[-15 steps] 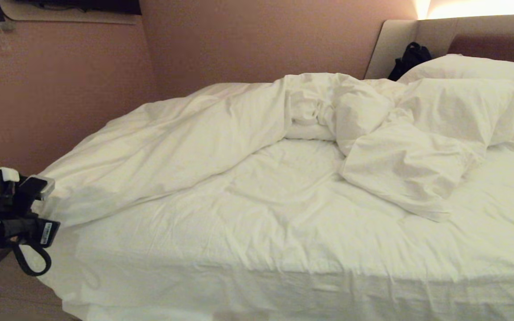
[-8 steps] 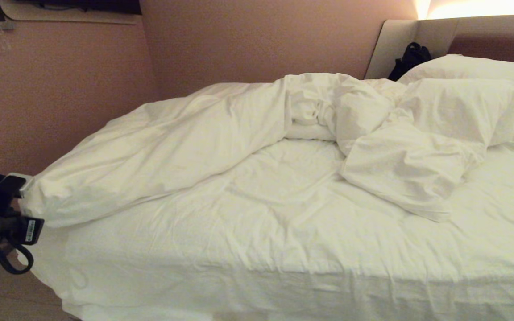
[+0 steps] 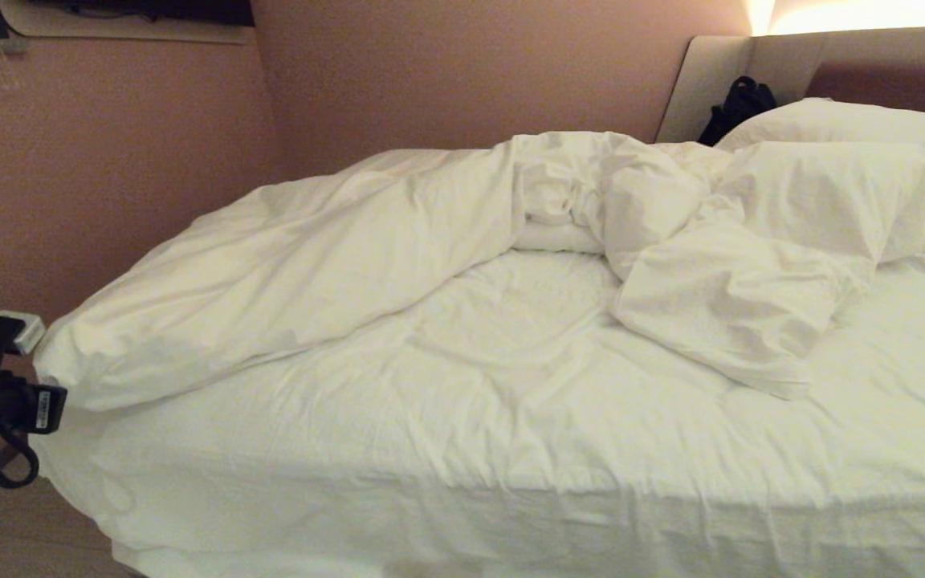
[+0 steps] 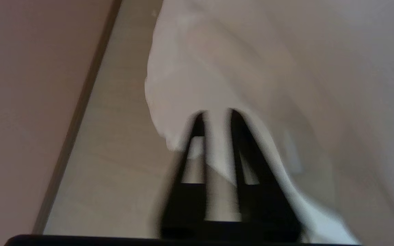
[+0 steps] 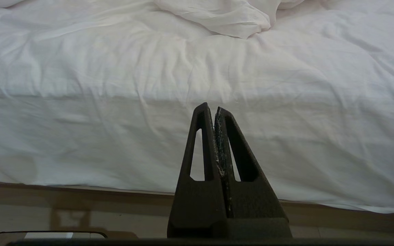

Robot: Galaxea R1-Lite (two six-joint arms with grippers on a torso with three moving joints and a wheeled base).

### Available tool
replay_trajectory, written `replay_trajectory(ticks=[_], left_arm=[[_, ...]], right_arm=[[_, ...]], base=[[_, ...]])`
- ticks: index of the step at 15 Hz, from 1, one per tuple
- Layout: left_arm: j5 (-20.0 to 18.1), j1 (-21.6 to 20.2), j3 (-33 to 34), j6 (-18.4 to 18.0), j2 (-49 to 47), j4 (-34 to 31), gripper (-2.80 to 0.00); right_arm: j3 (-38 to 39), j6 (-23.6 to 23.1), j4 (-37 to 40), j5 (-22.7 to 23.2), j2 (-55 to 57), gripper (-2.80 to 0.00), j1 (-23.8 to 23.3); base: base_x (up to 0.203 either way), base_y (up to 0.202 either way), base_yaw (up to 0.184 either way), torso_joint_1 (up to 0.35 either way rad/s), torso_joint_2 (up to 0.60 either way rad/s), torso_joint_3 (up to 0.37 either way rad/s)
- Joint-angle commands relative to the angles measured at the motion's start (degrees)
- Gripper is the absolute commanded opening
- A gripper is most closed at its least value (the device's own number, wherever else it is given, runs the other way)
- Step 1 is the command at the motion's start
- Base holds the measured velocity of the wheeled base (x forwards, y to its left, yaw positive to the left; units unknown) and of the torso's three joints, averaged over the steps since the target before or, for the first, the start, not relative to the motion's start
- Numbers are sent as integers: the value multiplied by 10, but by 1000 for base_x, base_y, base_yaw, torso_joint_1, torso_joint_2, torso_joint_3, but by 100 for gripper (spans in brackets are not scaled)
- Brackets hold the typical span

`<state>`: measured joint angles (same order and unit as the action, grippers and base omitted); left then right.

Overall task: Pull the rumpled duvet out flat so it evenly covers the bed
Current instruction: Flatten the corners of the folded blanket

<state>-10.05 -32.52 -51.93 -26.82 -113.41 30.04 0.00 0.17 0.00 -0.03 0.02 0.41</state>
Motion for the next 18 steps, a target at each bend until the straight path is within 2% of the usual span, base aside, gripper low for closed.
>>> replay_trajectory(ticks=[1,3,5,6,8,10,13,16,18], left_arm=[[-6,-2,-1,-2,-27,21,0],[-12,-2,-1,-3,-31,28,0],[-61,-2,8,-3,-50,76,0],[-64,-3,12,-8,-47,79,0],[-82,-3,12,-48,-41,83,0],[-125,-3,10,-62,-33,84,0],[-135,-7,-5,-105,-43,85,0],[-139,-7,-28,-109,-60,85,0],[-157,-7,-62,-105,-99,85,0]], right_arm=[[0,0,0,0,0,-280,0],[0,0,0,0,0,-280,0],[0,0,0,0,0,-280,0],[0,0,0,0,0,-280,0],[0,0,0,0,0,-280,0],[0,0,0,0,0,-280,0],[0,0,0,0,0,-280,0],[0,0,0,0,0,-280,0],[0,0,0,0,0,-280,0]], base=[[0,0,0,0,0,0],[0,0,0,0,0,0],[0,0,0,0,0,0],[0,0,0,0,0,0],[0,0,0,0,0,0],[0,0,0,0,0,0],[0,0,0,0,0,0],[0,0,0,0,0,0],[0,0,0,0,0,0]])
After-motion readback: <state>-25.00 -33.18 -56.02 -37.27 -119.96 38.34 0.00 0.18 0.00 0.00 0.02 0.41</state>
